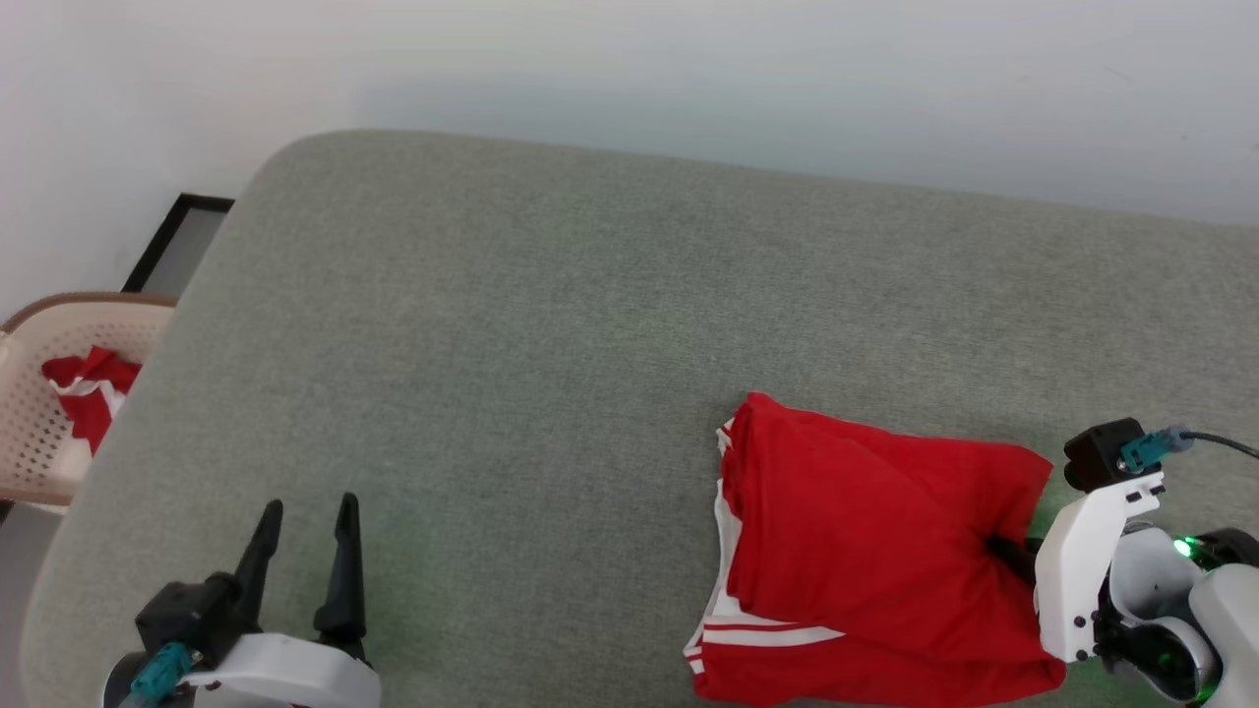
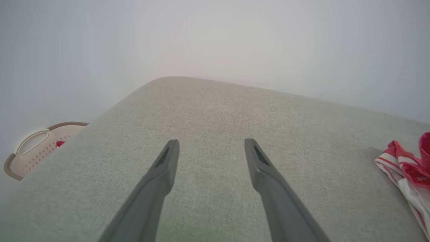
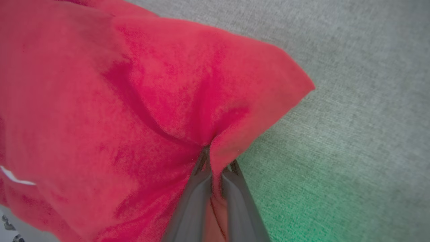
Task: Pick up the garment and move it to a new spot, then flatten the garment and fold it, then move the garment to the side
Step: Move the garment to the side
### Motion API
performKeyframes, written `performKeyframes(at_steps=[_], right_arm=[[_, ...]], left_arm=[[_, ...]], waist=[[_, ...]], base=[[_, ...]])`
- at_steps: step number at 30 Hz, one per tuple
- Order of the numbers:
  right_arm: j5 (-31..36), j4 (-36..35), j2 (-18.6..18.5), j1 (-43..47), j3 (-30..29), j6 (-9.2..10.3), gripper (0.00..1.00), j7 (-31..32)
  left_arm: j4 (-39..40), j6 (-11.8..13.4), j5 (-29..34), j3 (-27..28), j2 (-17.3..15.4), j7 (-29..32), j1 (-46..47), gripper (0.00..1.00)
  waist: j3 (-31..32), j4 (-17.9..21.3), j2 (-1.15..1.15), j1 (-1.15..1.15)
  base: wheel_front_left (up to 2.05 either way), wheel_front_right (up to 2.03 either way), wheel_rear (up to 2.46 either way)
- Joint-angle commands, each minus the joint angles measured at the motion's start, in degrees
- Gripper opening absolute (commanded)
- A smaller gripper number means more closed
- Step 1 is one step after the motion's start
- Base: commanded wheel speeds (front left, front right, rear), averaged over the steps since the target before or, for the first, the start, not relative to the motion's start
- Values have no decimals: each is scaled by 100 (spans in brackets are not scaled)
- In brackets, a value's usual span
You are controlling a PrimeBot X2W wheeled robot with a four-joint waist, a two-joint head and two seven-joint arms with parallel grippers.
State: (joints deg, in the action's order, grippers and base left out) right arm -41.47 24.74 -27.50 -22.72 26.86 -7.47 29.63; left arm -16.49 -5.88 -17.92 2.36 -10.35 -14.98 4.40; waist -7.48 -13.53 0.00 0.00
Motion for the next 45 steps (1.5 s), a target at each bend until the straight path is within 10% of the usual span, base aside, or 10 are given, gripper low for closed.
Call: performKeyframes(at_steps=[1,30,45], right_arm=[[30,-54,-20,-28,58,-3,0,51],[498,-1147,-2185,-1545,-21,-1,0,669],[1171,-215,-3122,-2771,586,1,0,-531]], left_arm=[[43,-19,38,17,-4,-21,-13,100],[321,-160,495,-783,-55,-12,1469,100],[237,-166,532,-1483,-145,-12,2495,100]], waist=[[30,48,0,0],[-902,1556,0,0],[-1743,1955,0,0]], base=[[0,0,0],[0,0,0],[0,0,0]])
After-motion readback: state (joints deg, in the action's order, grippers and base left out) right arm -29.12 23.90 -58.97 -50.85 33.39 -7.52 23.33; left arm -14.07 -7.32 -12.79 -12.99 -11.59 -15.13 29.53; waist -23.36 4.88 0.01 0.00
